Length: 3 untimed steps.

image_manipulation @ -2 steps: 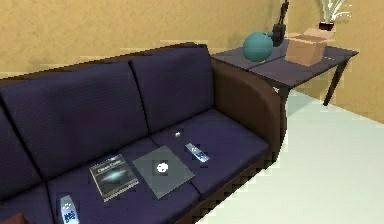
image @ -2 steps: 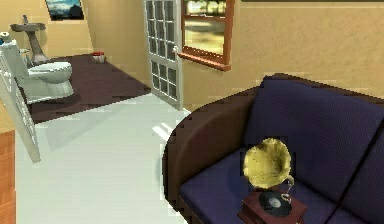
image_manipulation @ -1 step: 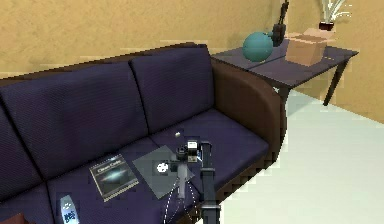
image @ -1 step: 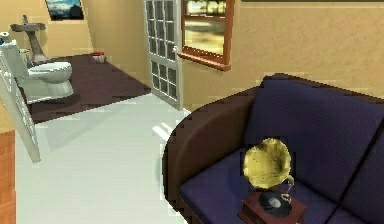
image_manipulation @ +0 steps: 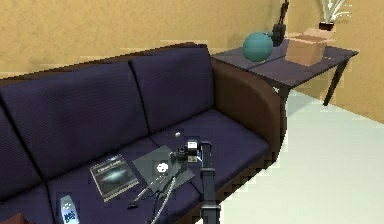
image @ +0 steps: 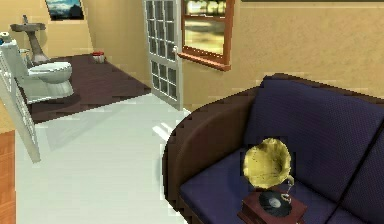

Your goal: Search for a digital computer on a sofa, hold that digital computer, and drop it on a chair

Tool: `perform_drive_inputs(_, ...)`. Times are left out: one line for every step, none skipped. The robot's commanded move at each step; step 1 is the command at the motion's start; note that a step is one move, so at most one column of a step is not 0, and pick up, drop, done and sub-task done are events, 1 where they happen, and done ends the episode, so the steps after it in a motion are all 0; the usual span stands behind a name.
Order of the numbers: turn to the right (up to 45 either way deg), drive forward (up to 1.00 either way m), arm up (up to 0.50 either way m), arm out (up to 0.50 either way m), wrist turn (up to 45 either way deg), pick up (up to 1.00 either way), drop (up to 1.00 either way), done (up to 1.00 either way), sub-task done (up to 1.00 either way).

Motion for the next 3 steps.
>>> perform_drive_inputs(0.0, 0.00, 0.00, 0.00, 45.0, 0.00, 0.00, 0.00, 0.00)
perform_drive_inputs(0.0, 0.00, 0.00, 0.00, 39.0, 0.00, 0.00, 0.00, 0.00)
perform_drive_inputs(0.0, 0.00, -0.30, 0.00, 0.0, 0.00, 0.00, 0.00, 0.00)
